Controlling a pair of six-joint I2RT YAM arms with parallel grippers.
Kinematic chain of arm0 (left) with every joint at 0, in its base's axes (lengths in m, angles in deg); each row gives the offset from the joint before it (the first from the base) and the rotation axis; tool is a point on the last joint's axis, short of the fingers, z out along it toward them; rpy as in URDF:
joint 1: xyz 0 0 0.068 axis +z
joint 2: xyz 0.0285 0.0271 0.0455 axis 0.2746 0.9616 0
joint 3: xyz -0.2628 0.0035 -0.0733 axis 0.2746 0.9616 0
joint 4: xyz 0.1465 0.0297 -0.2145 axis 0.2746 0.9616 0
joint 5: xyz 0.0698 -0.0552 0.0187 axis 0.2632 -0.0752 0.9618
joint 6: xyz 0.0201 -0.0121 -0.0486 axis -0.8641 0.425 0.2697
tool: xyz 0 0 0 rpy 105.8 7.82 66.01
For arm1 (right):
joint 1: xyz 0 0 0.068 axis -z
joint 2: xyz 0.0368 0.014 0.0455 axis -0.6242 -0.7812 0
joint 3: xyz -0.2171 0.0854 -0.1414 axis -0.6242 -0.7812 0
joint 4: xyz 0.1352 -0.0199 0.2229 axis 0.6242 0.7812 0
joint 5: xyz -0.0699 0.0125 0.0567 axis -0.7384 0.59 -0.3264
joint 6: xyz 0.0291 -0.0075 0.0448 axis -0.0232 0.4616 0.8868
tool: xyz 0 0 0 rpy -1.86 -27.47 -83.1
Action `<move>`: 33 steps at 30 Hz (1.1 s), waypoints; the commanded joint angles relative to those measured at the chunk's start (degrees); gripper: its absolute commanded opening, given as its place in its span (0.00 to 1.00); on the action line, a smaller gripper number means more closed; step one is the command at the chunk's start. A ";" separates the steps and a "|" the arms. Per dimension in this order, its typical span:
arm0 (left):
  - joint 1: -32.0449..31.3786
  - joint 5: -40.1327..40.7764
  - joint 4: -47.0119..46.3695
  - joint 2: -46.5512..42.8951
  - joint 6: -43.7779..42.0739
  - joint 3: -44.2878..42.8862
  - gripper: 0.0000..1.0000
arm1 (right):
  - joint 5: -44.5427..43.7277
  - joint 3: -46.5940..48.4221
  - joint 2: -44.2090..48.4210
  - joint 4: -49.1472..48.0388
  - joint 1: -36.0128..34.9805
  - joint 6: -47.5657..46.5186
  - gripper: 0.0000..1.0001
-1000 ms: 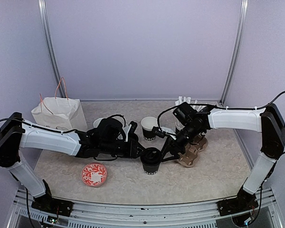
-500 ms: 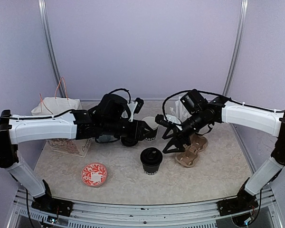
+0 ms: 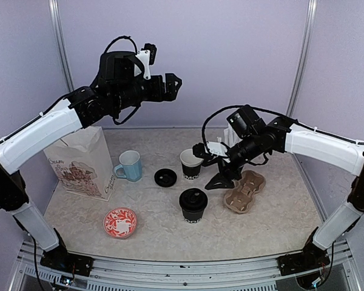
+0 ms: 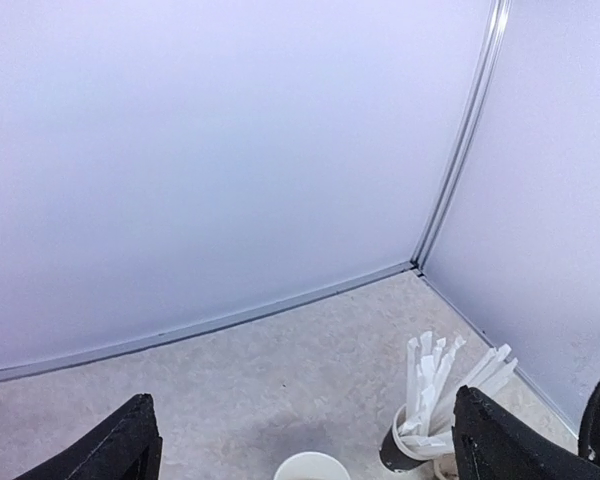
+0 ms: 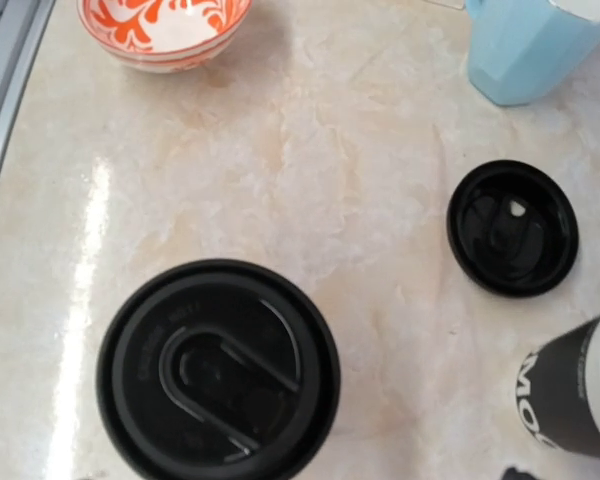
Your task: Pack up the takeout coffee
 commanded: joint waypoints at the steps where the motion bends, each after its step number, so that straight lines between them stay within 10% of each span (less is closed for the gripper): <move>1: 1.33 2.35 -0.40 2.63 -6.17 3.30 0.99 | -2.86 1.66 -3.12 1.46 -2.64 -2.28 0.86; 8: 3.65 8.63 -17.52 -6.97 1.47 22.77 0.99 | -3.17 4.40 -8.34 2.60 -5.26 -2.17 0.86; 33: 4.61 -1.42 -17.02 -8.57 -5.85 25.92 0.99 | -3.44 7.16 -14.63 5.81 -8.35 -1.10 0.89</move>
